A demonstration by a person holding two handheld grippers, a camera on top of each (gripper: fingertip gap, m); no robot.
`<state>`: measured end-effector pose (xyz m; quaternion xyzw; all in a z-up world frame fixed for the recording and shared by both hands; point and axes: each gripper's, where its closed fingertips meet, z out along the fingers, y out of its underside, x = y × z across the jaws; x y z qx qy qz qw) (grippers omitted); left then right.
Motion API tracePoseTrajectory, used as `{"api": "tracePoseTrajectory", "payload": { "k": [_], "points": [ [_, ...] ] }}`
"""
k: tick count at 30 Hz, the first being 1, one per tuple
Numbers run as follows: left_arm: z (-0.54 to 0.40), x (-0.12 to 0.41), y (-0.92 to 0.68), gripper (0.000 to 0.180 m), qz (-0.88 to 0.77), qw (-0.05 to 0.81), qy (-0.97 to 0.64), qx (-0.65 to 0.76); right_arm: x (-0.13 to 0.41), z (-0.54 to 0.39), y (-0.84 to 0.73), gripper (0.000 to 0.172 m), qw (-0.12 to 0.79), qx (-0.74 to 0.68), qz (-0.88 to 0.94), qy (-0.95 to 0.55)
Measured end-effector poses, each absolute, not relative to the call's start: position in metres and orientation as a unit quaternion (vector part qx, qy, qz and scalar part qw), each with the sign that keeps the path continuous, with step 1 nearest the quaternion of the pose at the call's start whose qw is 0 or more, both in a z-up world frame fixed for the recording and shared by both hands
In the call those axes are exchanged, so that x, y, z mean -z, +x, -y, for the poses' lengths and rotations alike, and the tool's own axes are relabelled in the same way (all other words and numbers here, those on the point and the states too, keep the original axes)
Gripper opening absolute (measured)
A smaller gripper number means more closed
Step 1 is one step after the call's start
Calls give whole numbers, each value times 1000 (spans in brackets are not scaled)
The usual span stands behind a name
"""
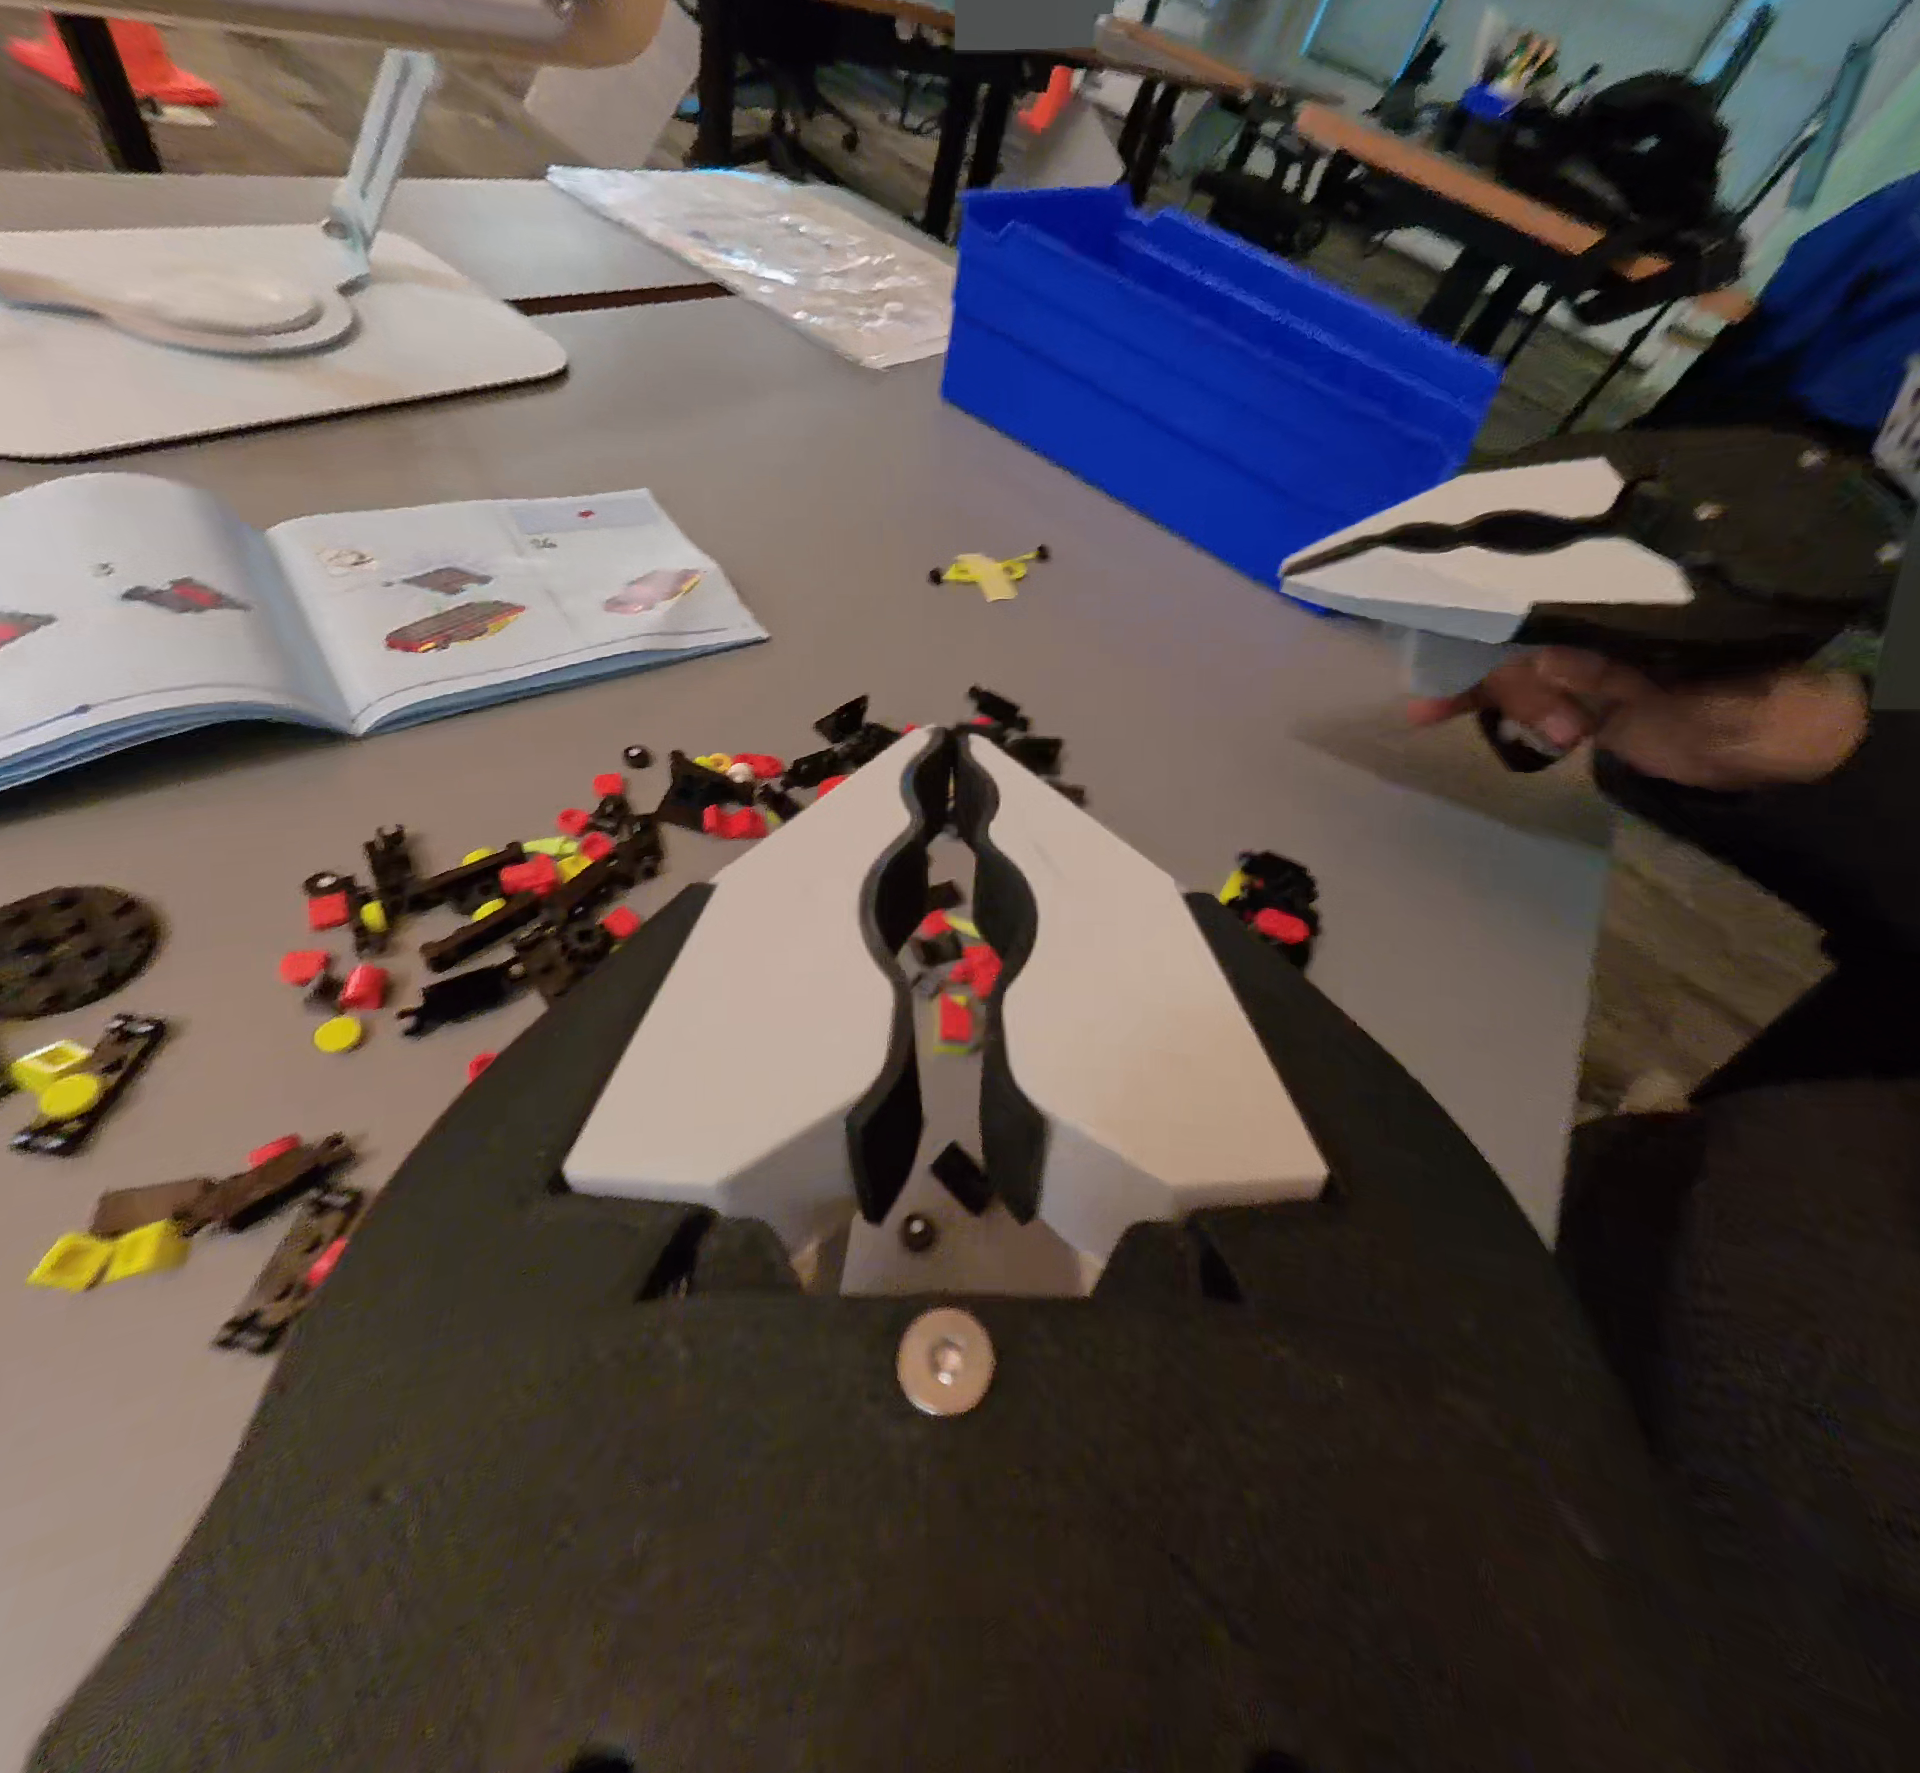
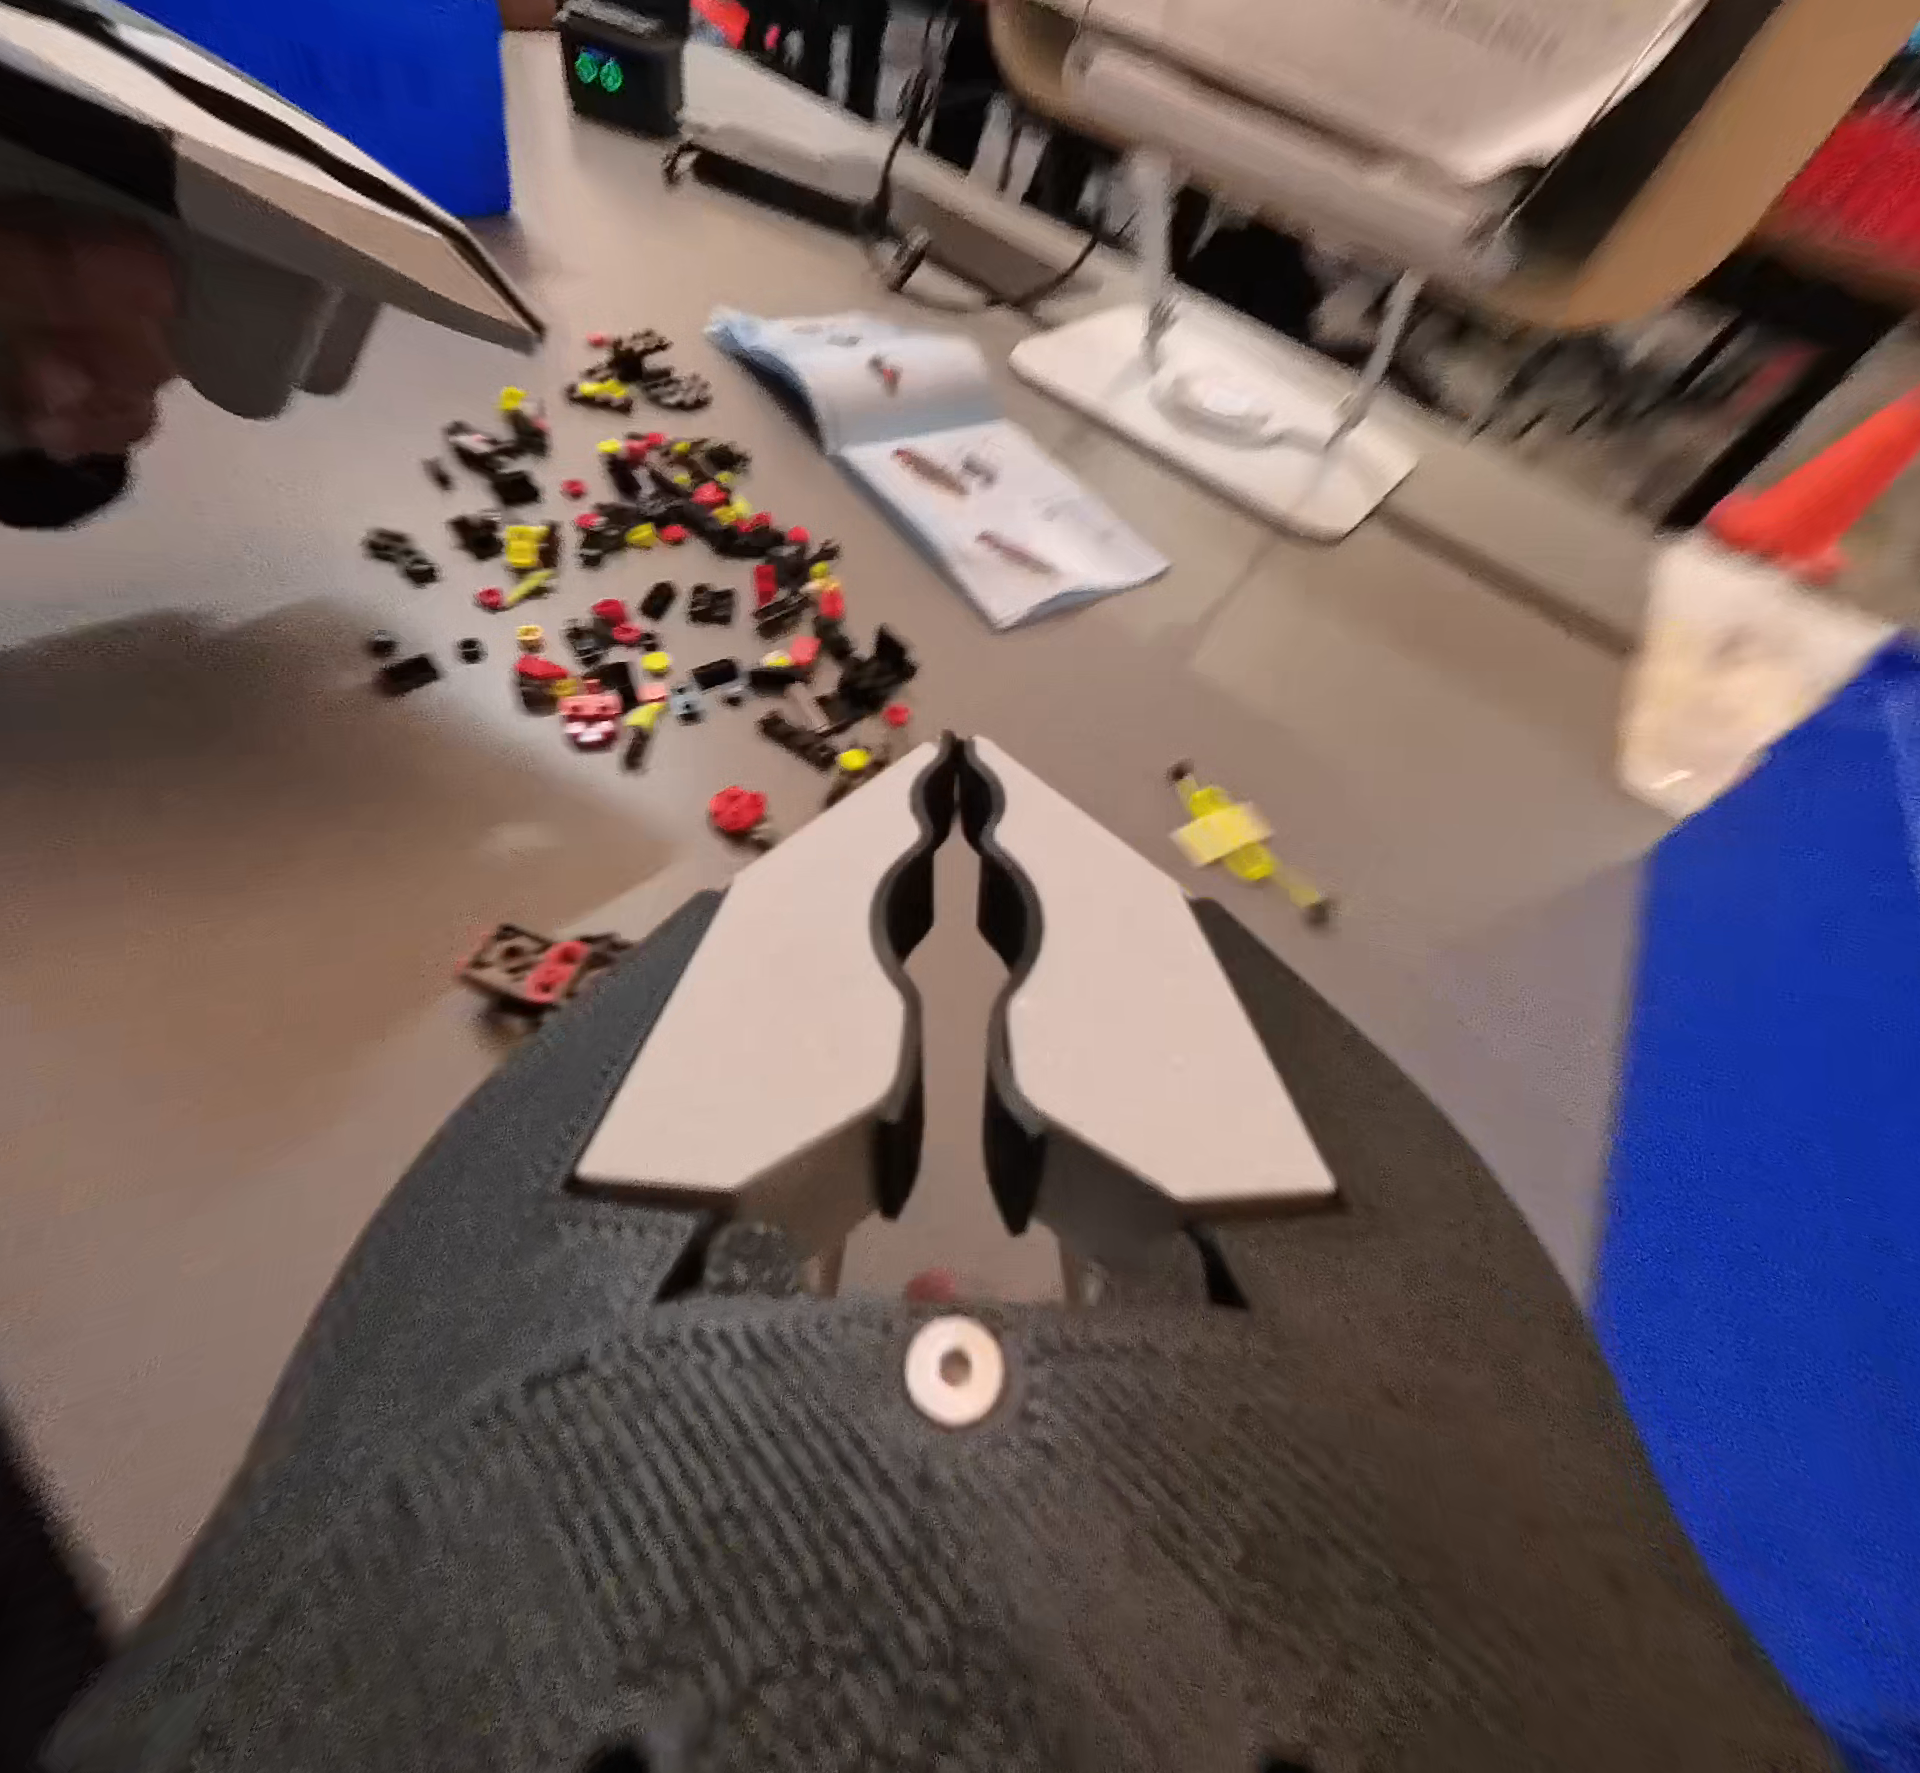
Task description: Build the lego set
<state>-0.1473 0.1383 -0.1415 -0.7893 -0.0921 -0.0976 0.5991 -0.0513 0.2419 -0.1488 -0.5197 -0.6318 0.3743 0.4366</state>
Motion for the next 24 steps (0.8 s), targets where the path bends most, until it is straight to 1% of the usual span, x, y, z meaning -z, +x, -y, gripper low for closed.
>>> {"api": "tracePoseTrajectory", "payload": {
  "k": [2, 4, 6, 9, 13, 14, 16, 19, 21, 24],
  "points": [
    [-138, 152, -151, 0, 81, 581, -806, 78, 158, -225, -55, 0, 359, -426, 634, -537],
    [-141, 153, -151, 0, 72, 584, -806, 68, 159, -219, -63, 0, 332, -457, 623, -542],
    [-145, 151, -155, 0, 77, 607, -789, 50, 160, -223, -71, 0, 343, -446, 624, -541],
    [-146, 152, -156, 0, 67, 612, -788, 21, 167, -220, -79, 0, 373, -407, 656, -514],
    [-144, 143, -143, 0, 92, 616, -779, 76, 166, -198, -81, 0, 353, -428, 658, -508],
    [-142, 143, -142, 0, 108, 611, -780, 87, 165, -197, -79, 0, 360, -425, 657, -508],
    [-144, 140, -133, 0, 100, 611, -779, 98, 163, -207, -75, 0, 399, -389, 656, -510],
    [-148, 147, -121, 0, 54, 600, -795, 66, 151, -220, -65, 0, 453, -357, 643, -504],
    [-149, 149, -114, 0, 46, 596, -799, 66, 147, -219, -58, 1, 457, -364, 639, -500],
    [-153, 146, -104, 0, 40, 601, -794, 85, 149, -218, -52, 6, 444, -374, 640, -503]
  ]
}}
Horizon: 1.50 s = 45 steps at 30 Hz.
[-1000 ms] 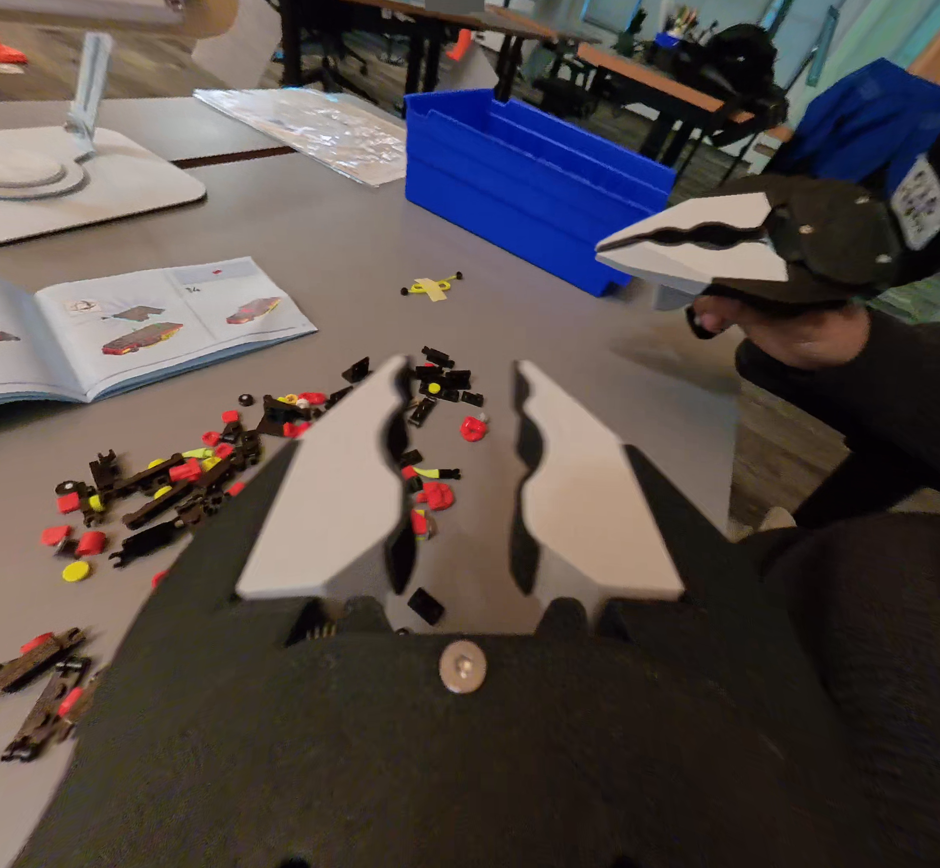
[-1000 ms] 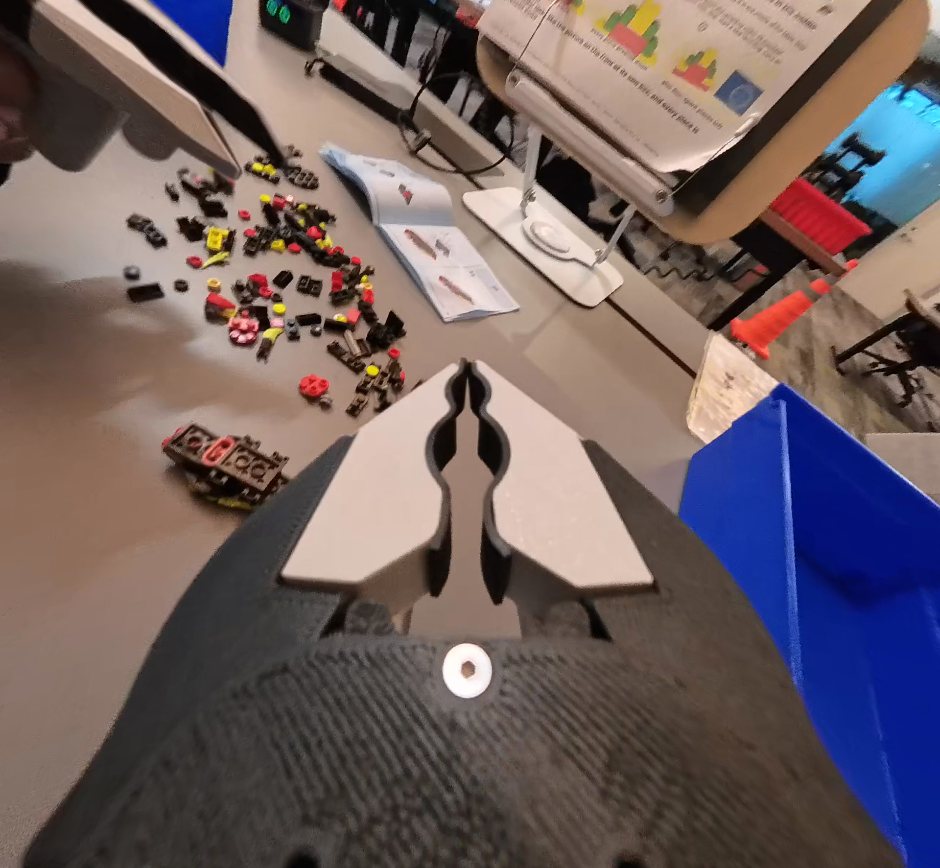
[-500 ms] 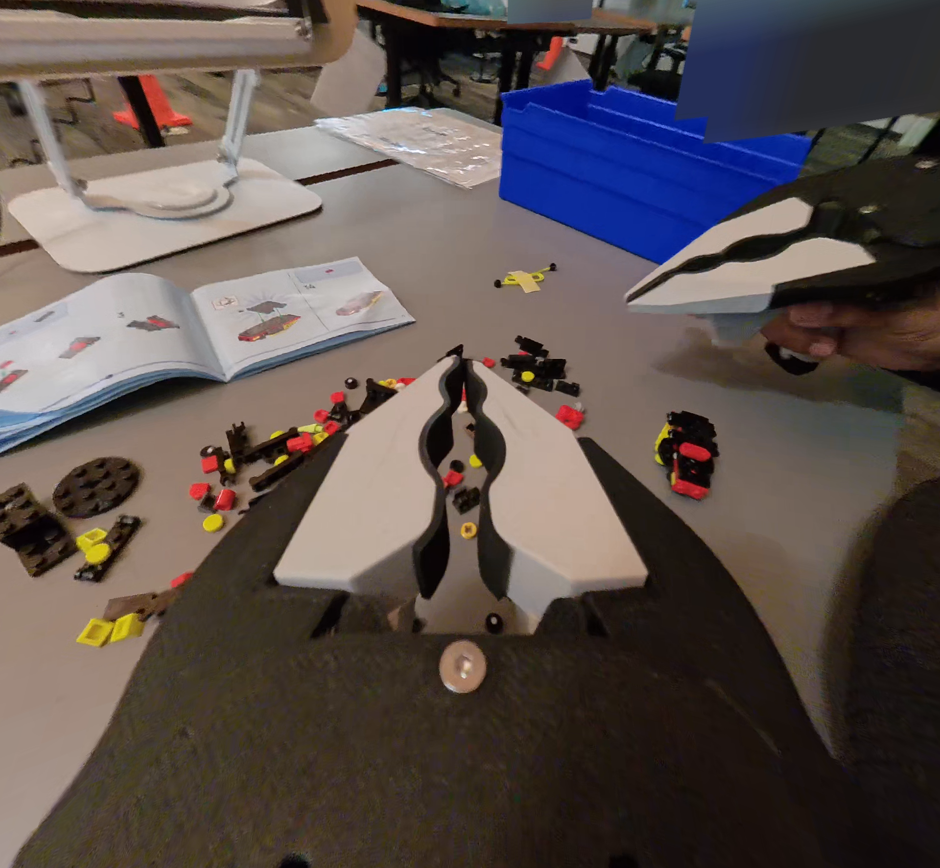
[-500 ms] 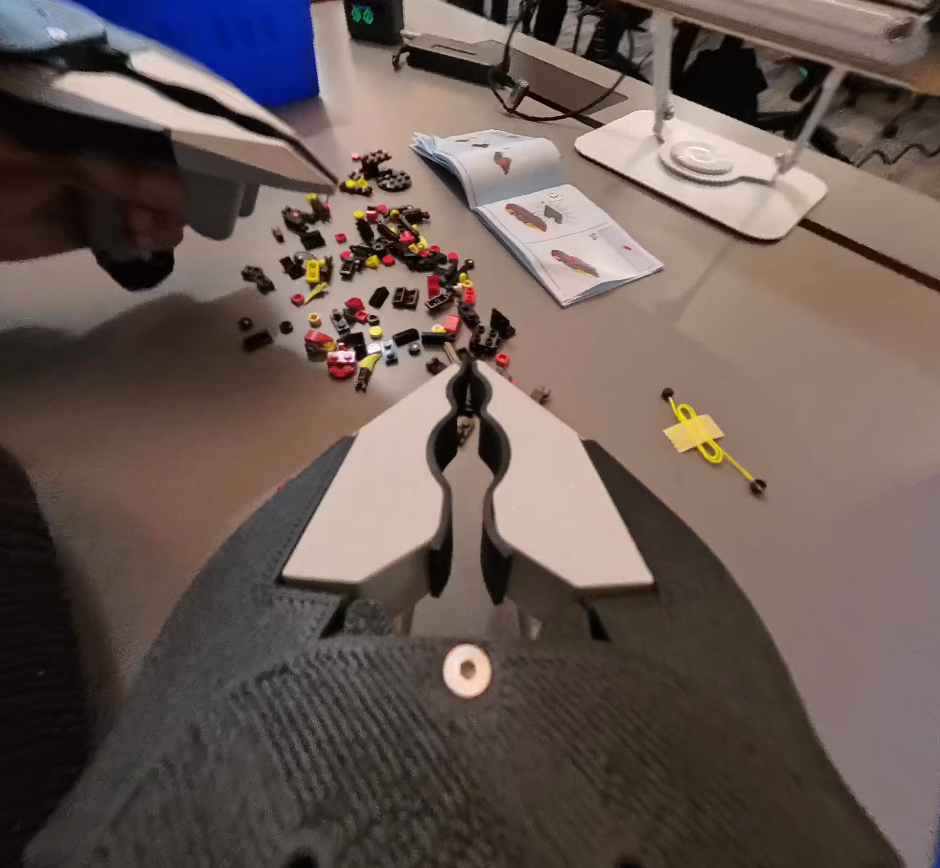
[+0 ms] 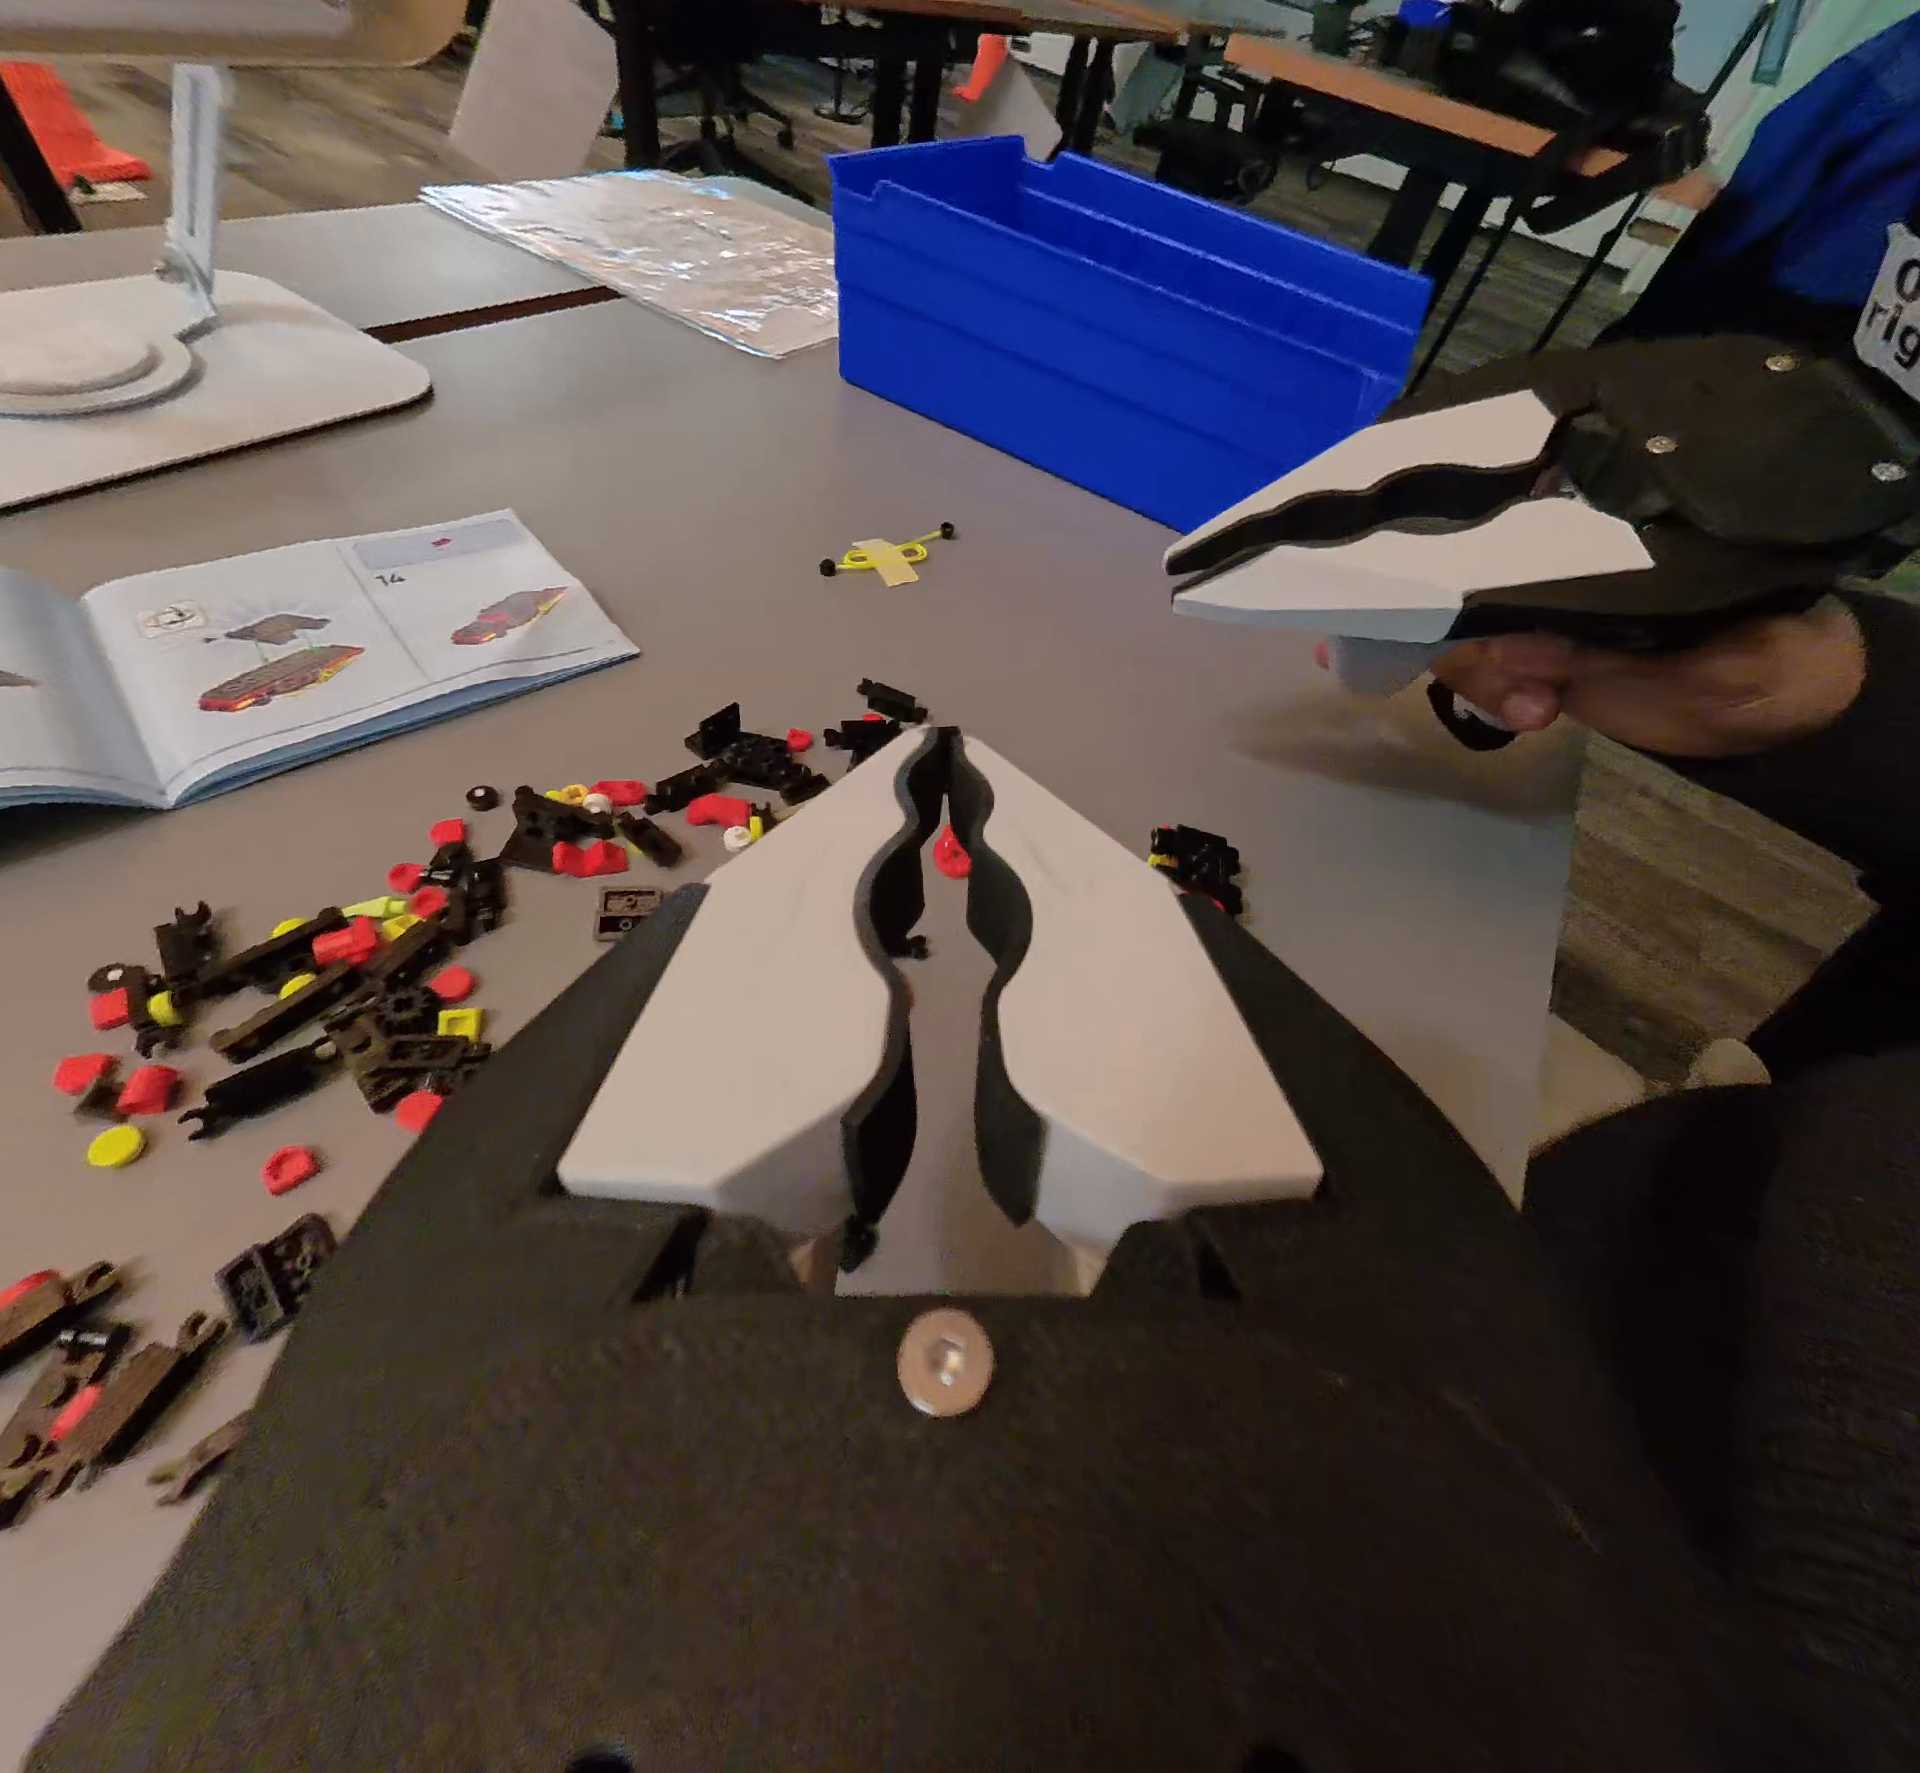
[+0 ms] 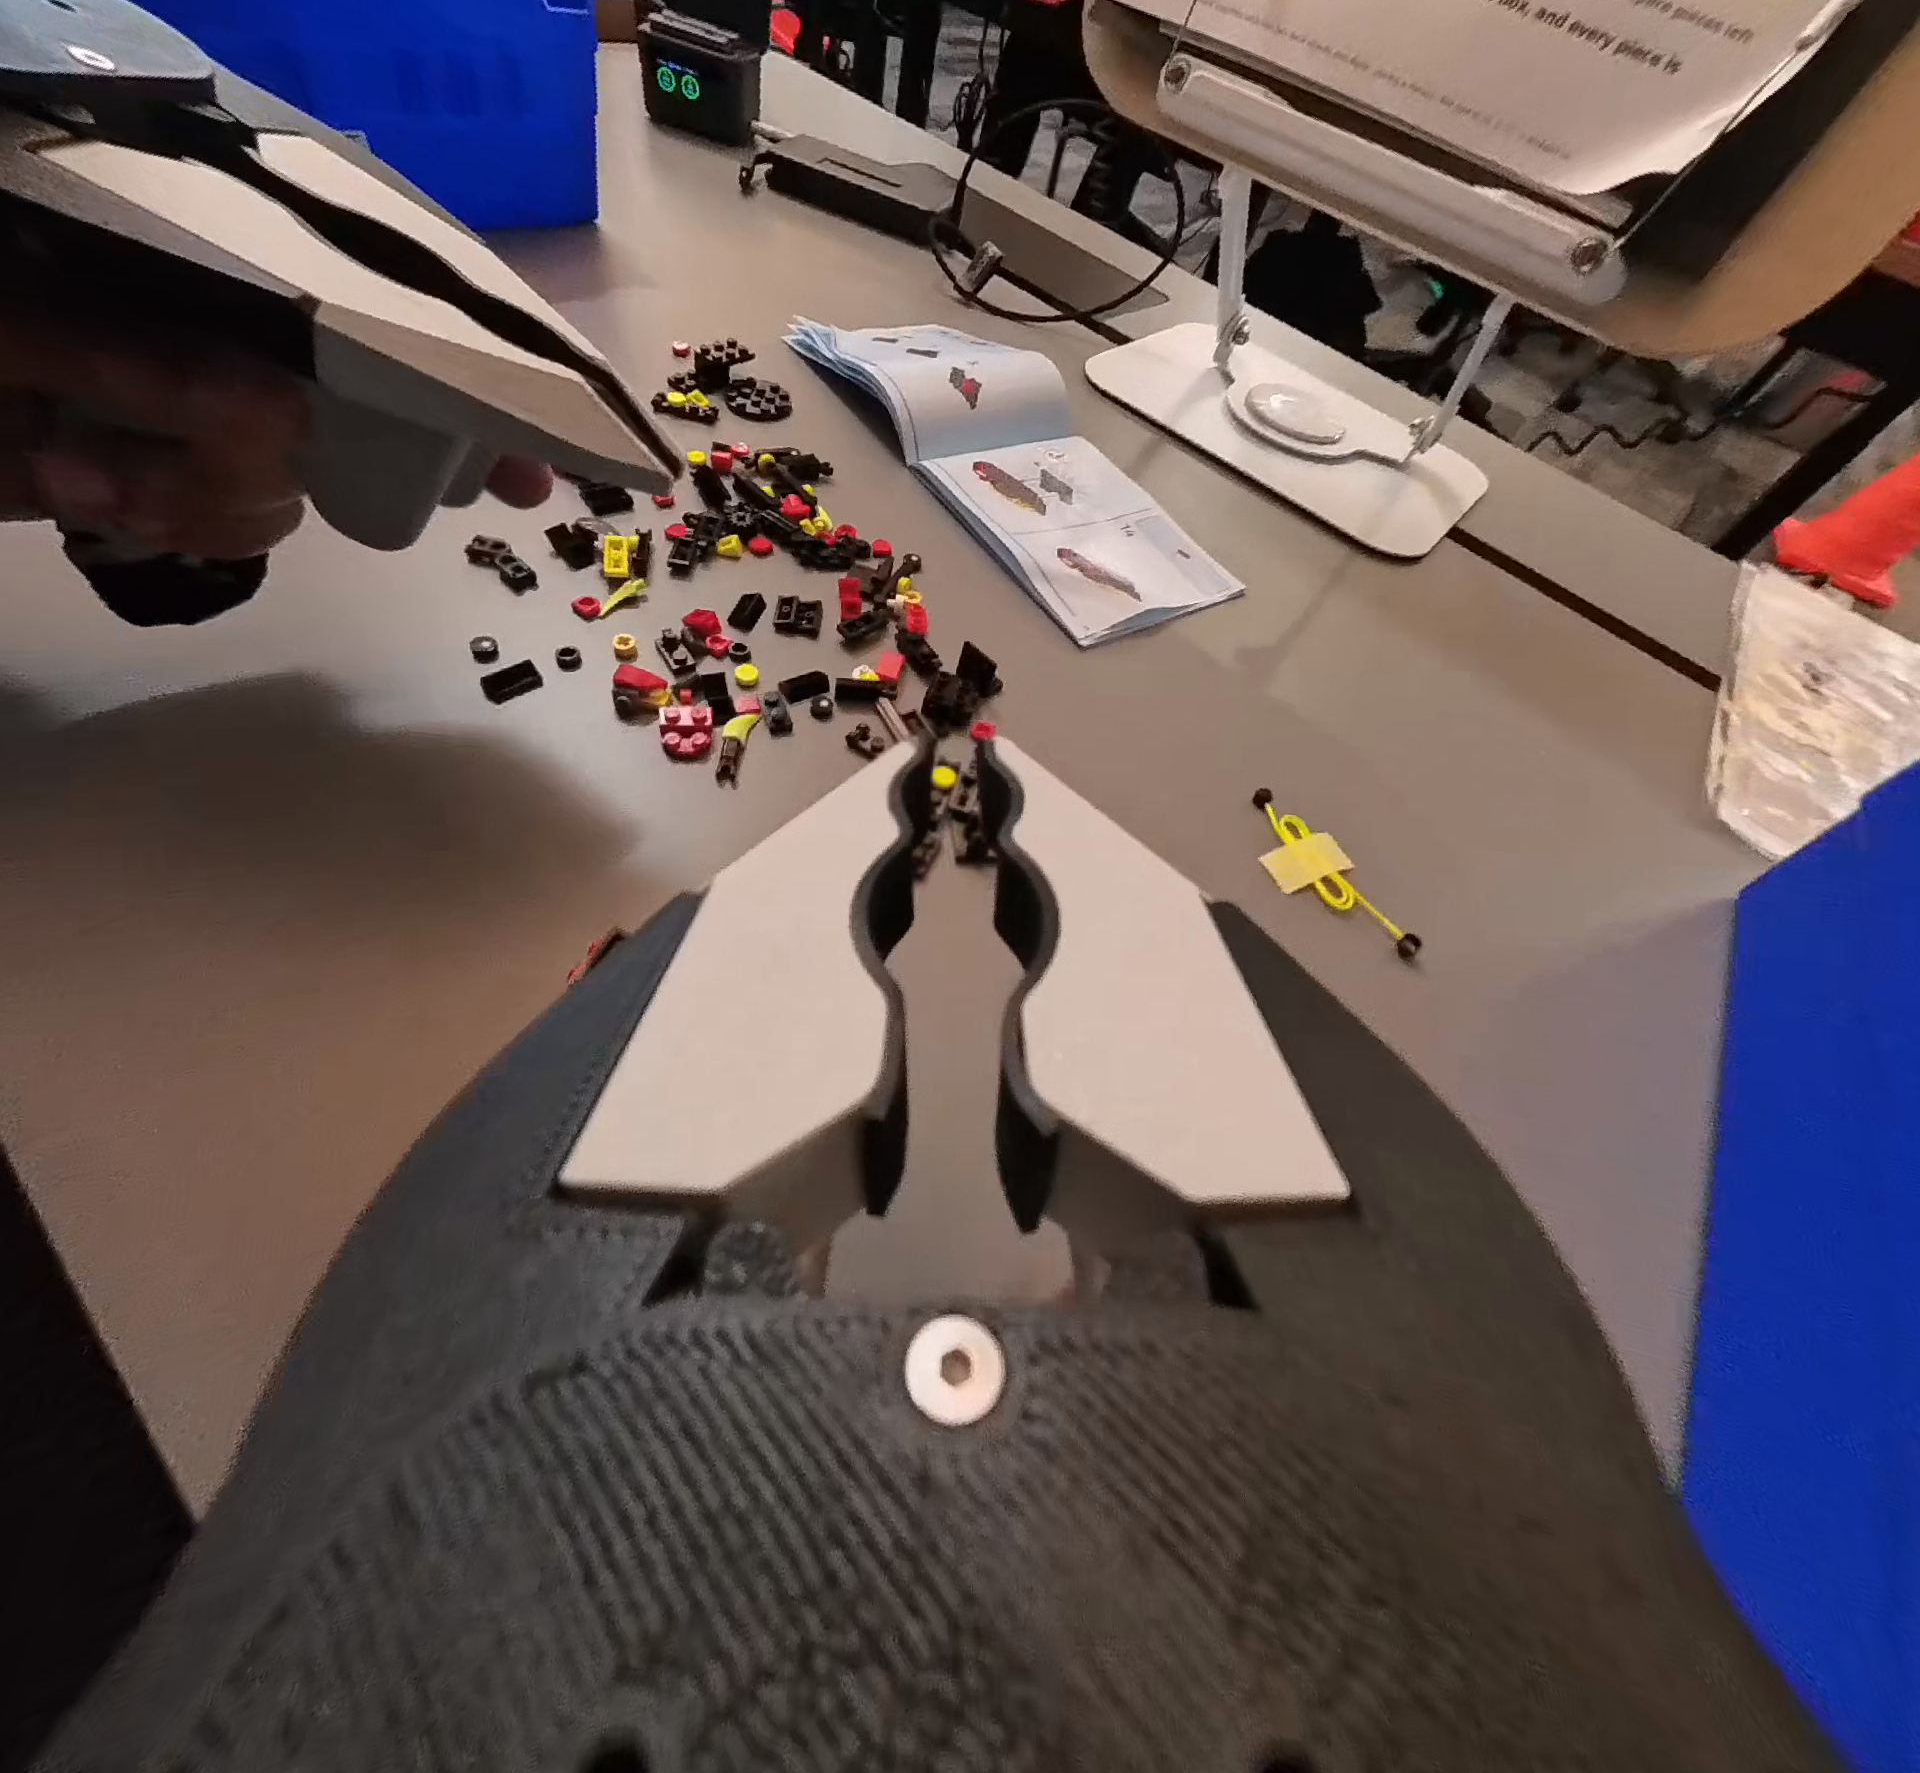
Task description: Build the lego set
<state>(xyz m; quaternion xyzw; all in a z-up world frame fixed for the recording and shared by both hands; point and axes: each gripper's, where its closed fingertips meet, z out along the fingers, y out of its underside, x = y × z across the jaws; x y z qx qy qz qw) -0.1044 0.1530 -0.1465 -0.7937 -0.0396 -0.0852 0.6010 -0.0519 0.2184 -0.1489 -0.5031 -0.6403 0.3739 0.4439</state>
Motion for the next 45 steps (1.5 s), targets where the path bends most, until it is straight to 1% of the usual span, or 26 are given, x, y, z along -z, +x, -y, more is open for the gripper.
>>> {"api": "tracePoseTrajectory", "payload": {
  "k": [4, 8, 12, 16, 18, 20, 22, 23, 26, 28, 30, 34, 36, 38, 39, 40, 41, 45],
  "points": [
    [-160, 152, -101, 0, 15, 591, -803, 67, 154, -221, -47, 7, 421, -385, 638, -517],
    [-170, 157, -101, 0, 4, 585, -808, 65, 159, -233, -44, 8, 421, -376, 633, -530],
    [-176, 169, -111, 0, 21, 563, -824, 63, 165, -242, -43, 8, 395, -386, 616, -561],
    [-180, 162, -153, 0, 54, 567, -822, -20, 165, -241, -46, 8, 362, -424, 599, -575],
    [-184, 163, -178, 0, 51, 548, -832, -63, 168, -240, -46, 8, 343, -432, 600, -579],
    [-192, 172, -195, 21, 50, 513, -855, -56, 170, -239, -45, 9, 328, -438, 600, -583],
    [-205, 174, -210, 26, 66, 506, -860, -35, 167, -238, -45, 9, 324, -448, 597, -581],
    [-213, 175, -216, 31, 70, 504, -860, -28, 165, -238, -45, 9, 323, -452, 596, -579],
    [-233, 194, -238, 54, 71, 451, -888, -47, 163, -239, -46, 9, 322, -456, 595, -578],
    [-246, 208, -251, 61, 75, 419, -903, -68, 164, -240, -47, 10, 319, -457, 595, -580],
    [-259, 215, -253, 63, 74, 409, -907, -63, 164, -240, -47, 10, 316, -458, 594, -581],
    [-274, 234, -243, 68, 77, 374, -924, -5, 165, -241, -46, 11, 317, -455, 595, -582],
    [-276, 239, -241, 62, 86, 366, -926, 17, 165, -242, -44, 11, 318, -452, 595, -583],
    [-275, 242, -247, 44, 94, 361, -928, 9, 166, -243, -44, 11, 318, -451, 594, -585],
    [-276, 242, -248, 33, 94, 365, -926, 10, 166, -244, -44, 11, 317, -452, 594, -585],
    [-277, 239, -247, 5, 93, 372, -923, 21, 166, -244, -44, 11, 316, -452, 593, -586],
    [-278, 236, -246, 0, 97, 383, -918, 31, 167, -244, -44, 11, 313, -453, 593, -587],
    [-281, 225, -248, 0, 113, 404, -906, 55, 170, -245, -47, 12, 305, -454, 590, -593]
  ]
}}
